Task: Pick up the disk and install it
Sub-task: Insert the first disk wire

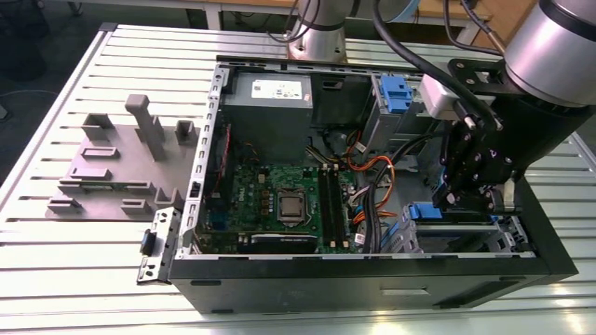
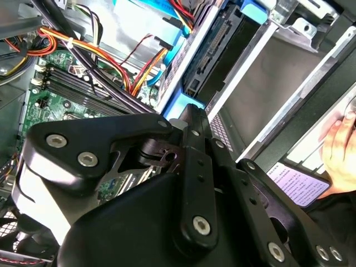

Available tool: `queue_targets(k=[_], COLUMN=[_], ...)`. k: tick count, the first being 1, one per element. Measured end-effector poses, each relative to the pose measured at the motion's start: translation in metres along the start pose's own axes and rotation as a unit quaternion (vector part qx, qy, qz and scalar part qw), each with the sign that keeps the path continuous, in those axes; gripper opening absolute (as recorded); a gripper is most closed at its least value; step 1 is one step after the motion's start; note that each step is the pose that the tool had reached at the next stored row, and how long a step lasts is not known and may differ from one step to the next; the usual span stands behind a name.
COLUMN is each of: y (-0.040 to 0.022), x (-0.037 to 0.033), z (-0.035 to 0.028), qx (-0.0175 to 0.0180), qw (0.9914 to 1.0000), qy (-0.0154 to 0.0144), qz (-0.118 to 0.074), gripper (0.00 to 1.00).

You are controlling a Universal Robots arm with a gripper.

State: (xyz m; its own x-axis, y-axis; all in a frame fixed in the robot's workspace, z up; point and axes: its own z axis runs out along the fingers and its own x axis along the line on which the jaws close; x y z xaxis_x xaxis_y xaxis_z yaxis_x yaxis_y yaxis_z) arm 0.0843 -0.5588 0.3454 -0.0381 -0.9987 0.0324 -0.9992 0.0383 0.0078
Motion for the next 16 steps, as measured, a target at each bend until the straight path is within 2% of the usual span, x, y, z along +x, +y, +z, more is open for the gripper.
queue_targets(k=[4, 11, 16], y=[-0.0063, -0.021, -0.0237], x=[-0.0002, -0.0008, -0.0008], z=[-0.0001, -0.0002, -0.0024], qx=[-0.0002, -0.001, -0.0013], qw=[1.0, 1.0, 1.0], qy=[0.0, 0.0, 0.0001], qz=[0.0, 0.0, 0.0], gripper=[0.11, 0.11, 0.11])
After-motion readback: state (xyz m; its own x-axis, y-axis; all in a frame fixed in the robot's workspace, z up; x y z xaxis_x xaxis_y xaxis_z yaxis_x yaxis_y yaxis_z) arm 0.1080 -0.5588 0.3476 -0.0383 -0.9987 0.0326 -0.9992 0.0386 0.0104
